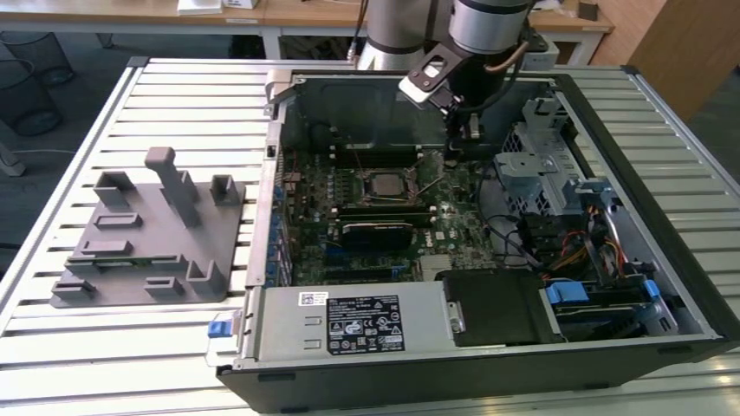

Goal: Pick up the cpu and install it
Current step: 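Close the cpu cover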

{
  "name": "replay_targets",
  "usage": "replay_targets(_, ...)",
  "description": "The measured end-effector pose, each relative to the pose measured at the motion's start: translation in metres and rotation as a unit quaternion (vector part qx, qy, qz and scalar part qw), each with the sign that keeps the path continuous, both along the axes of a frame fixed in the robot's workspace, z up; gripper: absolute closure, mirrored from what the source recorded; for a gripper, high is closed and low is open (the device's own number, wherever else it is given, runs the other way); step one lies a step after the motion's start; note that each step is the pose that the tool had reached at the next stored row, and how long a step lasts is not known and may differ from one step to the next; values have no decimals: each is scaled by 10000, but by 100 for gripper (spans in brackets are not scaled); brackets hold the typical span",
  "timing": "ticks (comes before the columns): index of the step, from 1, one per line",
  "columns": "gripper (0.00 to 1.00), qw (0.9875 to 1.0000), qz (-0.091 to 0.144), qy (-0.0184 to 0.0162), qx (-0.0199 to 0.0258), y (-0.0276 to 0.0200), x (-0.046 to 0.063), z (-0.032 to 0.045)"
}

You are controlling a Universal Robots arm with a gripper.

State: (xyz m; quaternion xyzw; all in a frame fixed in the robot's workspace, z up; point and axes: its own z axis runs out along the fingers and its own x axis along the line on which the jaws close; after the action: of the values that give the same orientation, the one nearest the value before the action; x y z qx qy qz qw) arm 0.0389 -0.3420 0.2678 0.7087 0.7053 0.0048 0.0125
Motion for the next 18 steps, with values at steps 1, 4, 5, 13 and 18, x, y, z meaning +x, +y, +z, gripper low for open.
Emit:
replay_targets(1,89,10000,0,0,1,1,8,-3)
replay_targets(4,89,10000,0,0,1,7,39,-26)
replay_targets(5,89,10000,0,2,1,13,61,-38)
replay_targets(13,89,10000,0,6,1,67,118,-171)
replay_targets(18,89,10000,0,6,1,69,66,-217)
